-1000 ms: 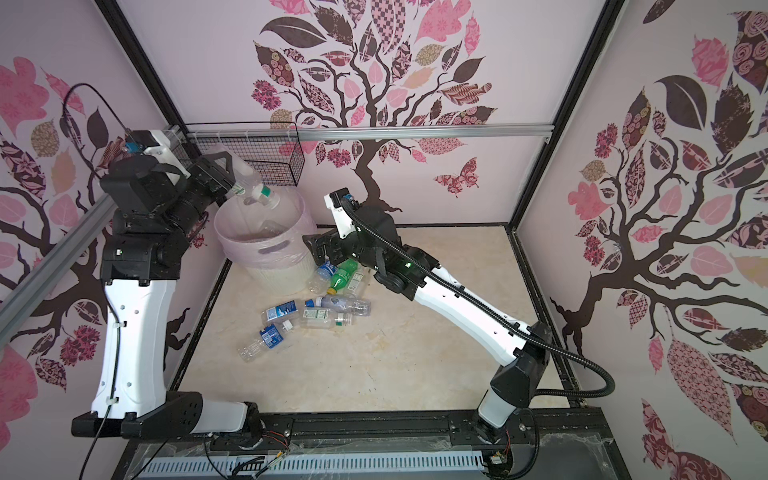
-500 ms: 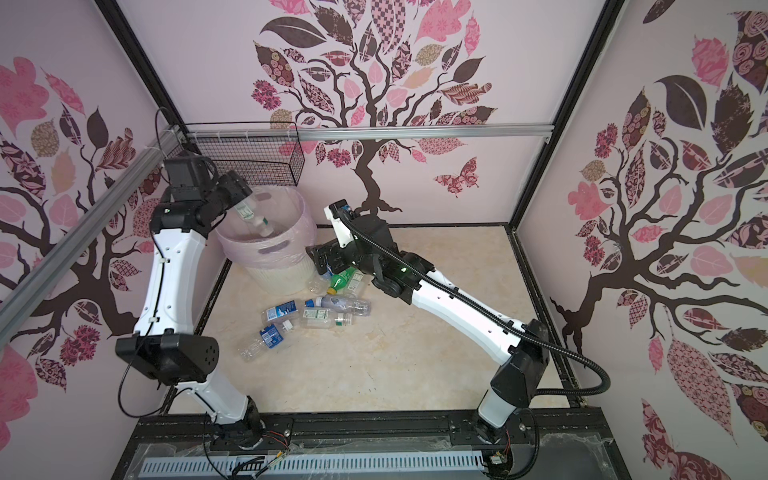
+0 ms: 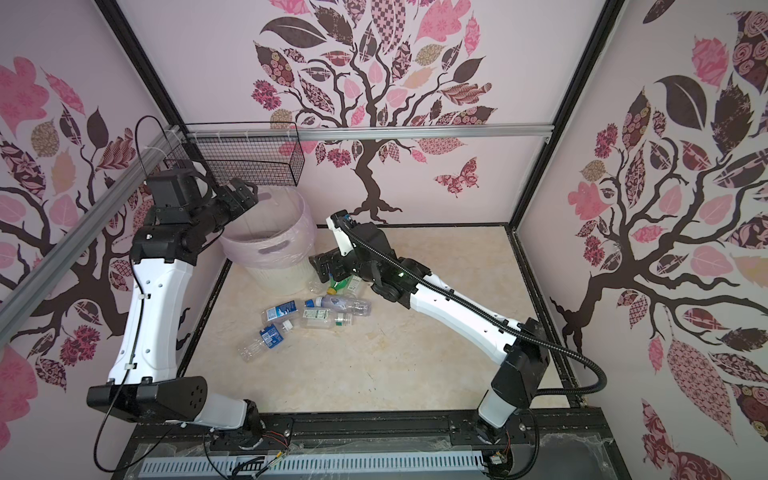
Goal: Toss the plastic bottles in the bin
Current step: 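Return the left gripper from the bin while the right lowers toward the bottles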
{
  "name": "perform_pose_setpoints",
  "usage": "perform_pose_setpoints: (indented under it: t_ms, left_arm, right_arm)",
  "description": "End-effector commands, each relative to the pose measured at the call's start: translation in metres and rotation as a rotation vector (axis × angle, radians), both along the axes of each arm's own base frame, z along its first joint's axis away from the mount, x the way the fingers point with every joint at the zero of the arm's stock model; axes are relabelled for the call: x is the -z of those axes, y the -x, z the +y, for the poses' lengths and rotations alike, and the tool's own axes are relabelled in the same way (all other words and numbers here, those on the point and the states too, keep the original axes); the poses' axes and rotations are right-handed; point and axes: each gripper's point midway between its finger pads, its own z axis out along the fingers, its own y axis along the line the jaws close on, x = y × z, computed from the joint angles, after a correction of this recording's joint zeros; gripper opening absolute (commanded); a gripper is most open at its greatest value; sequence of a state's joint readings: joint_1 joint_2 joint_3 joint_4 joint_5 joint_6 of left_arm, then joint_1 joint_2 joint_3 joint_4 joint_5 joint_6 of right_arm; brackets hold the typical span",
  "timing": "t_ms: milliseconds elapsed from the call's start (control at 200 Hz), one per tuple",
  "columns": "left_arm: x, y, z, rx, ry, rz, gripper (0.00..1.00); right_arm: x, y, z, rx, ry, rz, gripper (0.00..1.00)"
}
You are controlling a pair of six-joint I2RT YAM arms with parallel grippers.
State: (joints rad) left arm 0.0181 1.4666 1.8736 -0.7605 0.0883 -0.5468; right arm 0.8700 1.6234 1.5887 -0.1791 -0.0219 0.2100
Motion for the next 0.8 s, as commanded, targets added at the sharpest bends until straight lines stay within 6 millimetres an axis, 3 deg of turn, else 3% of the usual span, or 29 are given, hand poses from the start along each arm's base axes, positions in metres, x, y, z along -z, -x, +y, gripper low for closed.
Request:
perform_pose_setpoints:
  t_ms: [0,395,795]
  left_arm:
    - [0.022,-0.005,-0.019,0.046,-0.005,0.043,0.97]
    - [0.047,0.018,-0.076,0.191,0.044,0.075,0.97]
    - [0.107,0.059,-0.154,0.391,0.036,0.224,0.97]
  right_arm:
    - [-0.022,0.010,-0.013,0.017,-0.049,-0.021,0.99]
    - [0.014,0.014,-0.038,0.087,0.015,0.006,1.00]
    - [0.099,0.013,-0.085,0.184,0.070,0.129,0.99]
